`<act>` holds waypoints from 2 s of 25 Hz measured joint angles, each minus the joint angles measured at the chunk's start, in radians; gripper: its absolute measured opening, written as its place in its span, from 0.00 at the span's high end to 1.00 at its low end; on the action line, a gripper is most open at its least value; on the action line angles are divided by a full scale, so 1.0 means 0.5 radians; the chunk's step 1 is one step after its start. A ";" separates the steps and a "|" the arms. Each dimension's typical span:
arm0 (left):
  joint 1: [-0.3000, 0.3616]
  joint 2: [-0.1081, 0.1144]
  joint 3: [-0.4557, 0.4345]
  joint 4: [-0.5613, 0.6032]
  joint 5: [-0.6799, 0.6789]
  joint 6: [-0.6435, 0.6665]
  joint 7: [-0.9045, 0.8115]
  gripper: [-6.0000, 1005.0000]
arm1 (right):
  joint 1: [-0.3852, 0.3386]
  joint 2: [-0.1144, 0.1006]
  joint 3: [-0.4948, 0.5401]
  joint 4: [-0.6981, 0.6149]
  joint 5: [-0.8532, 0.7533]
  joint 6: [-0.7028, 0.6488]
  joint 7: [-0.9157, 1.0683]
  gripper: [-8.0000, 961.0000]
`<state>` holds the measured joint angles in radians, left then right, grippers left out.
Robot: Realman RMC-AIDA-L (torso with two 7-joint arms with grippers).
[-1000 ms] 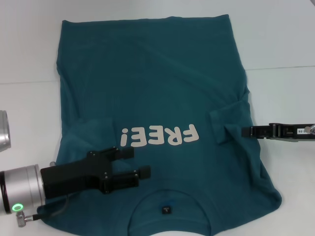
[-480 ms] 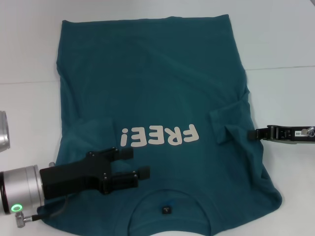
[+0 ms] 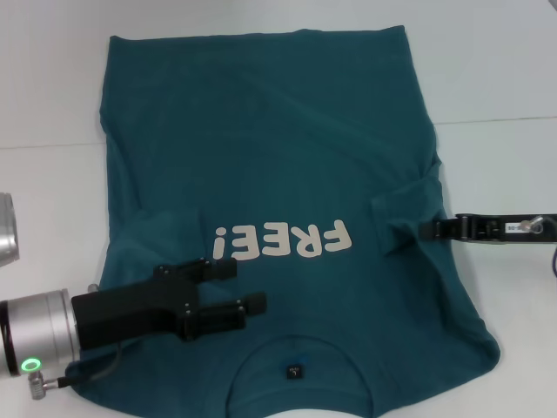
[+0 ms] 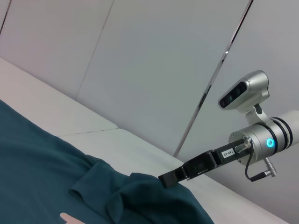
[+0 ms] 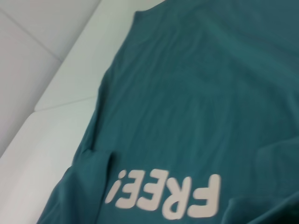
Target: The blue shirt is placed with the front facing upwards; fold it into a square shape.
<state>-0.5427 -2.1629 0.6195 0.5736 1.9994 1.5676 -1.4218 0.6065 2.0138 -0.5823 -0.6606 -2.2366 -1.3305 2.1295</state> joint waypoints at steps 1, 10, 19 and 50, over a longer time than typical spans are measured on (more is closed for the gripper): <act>-0.003 0.000 0.000 0.000 0.000 -0.002 0.000 0.15 | 0.007 0.007 -0.007 -0.003 -0.001 -0.010 -0.015 0.96; -0.009 0.000 0.001 -0.001 -0.002 -0.007 -0.002 0.16 | 0.039 0.044 -0.194 -0.011 -0.007 -0.092 -0.085 0.95; -0.009 0.000 0.001 -0.002 -0.002 -0.012 -0.002 0.16 | 0.041 0.047 -0.275 -0.022 -0.002 -0.126 -0.115 0.77; -0.004 -0.001 -0.010 -0.001 -0.005 -0.015 -0.003 0.18 | 0.198 0.148 -0.253 0.198 0.018 0.271 -0.146 0.04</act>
<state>-0.5446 -2.1635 0.6144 0.5731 1.9970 1.5599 -1.4232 0.7054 2.0878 -0.7089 -0.5618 -2.2275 -1.1952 2.0562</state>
